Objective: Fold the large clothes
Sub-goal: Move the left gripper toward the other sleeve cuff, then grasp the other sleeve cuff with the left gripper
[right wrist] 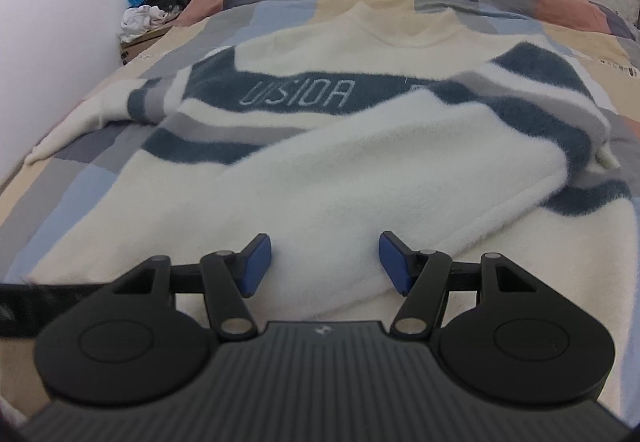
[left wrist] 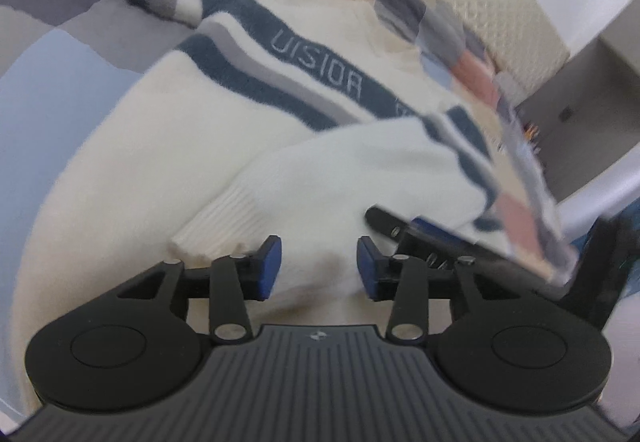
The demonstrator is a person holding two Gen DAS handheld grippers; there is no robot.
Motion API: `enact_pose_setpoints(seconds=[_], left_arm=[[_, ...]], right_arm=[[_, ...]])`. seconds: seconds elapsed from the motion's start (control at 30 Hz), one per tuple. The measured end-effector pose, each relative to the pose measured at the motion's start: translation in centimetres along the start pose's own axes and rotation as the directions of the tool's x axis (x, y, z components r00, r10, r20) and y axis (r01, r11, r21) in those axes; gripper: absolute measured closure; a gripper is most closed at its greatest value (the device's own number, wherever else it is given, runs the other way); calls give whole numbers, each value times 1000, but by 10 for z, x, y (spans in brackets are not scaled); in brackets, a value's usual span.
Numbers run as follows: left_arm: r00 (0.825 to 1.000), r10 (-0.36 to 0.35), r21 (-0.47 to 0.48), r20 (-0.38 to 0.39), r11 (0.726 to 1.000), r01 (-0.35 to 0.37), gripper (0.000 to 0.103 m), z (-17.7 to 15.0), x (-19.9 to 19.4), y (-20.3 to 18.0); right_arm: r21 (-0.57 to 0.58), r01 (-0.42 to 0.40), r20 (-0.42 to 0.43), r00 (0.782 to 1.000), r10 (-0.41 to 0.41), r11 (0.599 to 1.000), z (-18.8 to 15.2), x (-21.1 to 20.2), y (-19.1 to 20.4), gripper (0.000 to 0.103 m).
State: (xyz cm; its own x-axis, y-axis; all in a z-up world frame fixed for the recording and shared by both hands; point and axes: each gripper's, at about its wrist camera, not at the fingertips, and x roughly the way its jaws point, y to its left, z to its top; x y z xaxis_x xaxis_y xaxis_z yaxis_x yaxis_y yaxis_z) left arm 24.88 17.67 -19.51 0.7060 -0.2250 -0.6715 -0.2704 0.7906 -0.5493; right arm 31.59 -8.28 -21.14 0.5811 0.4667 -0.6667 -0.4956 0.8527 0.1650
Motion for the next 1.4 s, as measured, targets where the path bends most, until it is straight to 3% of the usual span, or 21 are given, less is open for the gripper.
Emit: enact_pose_setpoints(seconds=[0.2, 0.3, 0.43, 0.67, 0.83, 0.93, 1.07, 1.27, 1.4], left_arm=[[999, 26, -6, 19, 1000, -26, 52, 2, -1, 0], [986, 128, 32, 106, 991, -132, 49, 6, -9, -2], [974, 160, -3, 158, 987, -161, 47, 18, -17, 7], [953, 242, -78, 184, 970, -231, 41, 71, -21, 37], [948, 272, -180, 167, 953, -242, 40, 120, -29, 76], [934, 295, -306, 201, 925, -226, 35, 151, -50, 112], [938, 258, -417, 230, 897, -145, 35, 179, -66, 159], [926, 310, -541, 217, 828, -151, 35, 196, -55, 226], [907, 355, -601, 227, 784, -156, 35, 204, -39, 265]], right_arm=[[-8, 3, 1, 1000, -3, 1000, -2, 0, 0, 40], [3, -3, 0, 1000, 3, 1000, -1, -2, -2, 40], [34, -11, 15, 1000, 11, 999, 3, -7, -5, 40], [33, -72, 71, 995, 69, 997, 8, -18, 3, 40], [-50, -83, 25, 996, 85, 995, 1, -9, 19, 40], [-66, -78, -2, 997, 78, 995, -1, -6, 21, 40], [-29, -88, -19, 996, 87, 996, 4, -8, 20, 40], [0, -70, 0, 998, 70, 998, 11, -4, 17, 40], [14, -41, -7, 999, 41, 999, 13, 7, 11, 40]])
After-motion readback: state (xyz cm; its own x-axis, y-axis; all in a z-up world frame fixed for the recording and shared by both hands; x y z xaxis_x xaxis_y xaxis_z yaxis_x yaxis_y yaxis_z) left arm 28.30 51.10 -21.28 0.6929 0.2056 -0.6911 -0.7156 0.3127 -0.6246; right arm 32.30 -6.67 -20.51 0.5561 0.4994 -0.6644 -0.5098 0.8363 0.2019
